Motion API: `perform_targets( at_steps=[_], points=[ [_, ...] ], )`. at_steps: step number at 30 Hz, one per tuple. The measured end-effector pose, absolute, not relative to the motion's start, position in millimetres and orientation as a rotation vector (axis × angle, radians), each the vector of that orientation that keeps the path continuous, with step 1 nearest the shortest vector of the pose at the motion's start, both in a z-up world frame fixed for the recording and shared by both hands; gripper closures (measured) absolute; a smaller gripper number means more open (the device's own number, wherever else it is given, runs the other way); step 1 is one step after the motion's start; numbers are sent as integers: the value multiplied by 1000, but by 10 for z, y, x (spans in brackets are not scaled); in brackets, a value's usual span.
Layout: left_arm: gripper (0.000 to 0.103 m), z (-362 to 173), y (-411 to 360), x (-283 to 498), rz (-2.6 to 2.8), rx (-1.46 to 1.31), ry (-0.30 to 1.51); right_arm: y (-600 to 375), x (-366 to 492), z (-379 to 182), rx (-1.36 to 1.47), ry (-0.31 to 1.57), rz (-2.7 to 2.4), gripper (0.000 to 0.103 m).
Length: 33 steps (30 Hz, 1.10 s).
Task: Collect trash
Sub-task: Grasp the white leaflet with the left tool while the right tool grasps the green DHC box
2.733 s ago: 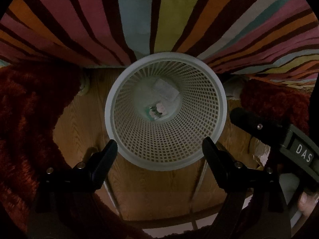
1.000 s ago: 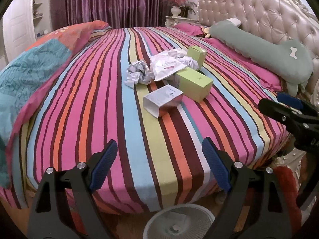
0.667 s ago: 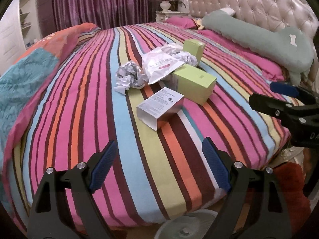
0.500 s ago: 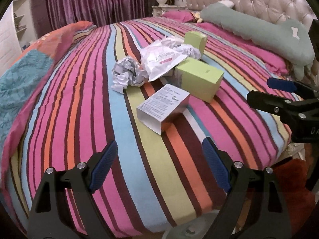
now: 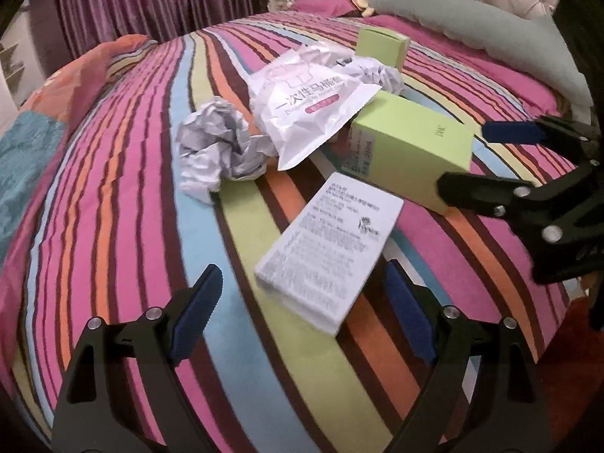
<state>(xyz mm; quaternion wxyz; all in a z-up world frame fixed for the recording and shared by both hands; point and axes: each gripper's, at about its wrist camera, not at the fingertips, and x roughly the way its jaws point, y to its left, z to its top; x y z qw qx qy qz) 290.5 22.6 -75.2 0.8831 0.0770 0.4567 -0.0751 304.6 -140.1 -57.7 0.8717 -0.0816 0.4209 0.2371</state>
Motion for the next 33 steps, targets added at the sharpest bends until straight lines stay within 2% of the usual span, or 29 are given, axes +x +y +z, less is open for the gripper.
perform_targets(
  at_steps=[8,10,11,12,14,15,19,33],
  points=[
    [19,-837,169,3186,-154,121,994,-1286,3360,-675,-173,917,492,9],
    [19,-863,184,3235,-131,62,1010,-1307,3409,-703,-140,939,488,23],
    [24,-875,196,3238,-119,36,1014,-1337,3420,-724,-106,961,508,37],
    [29,-885,203,3230,-90,20,1014,-1359,3424,-736,-71,976,530,41],
    [53,-873,199,3210,-45,28,1008,-1425,3386,-737,-39,977,508,41],
    [55,-858,217,3194,-30,16,1004,-1466,3342,-728,-36,967,490,41],
    [55,-809,353,3107,-12,-88,1001,-1717,3182,-709,46,959,440,41],
    [55,-600,345,2372,28,-141,972,-2173,2525,-438,110,936,342,41]
  ],
)
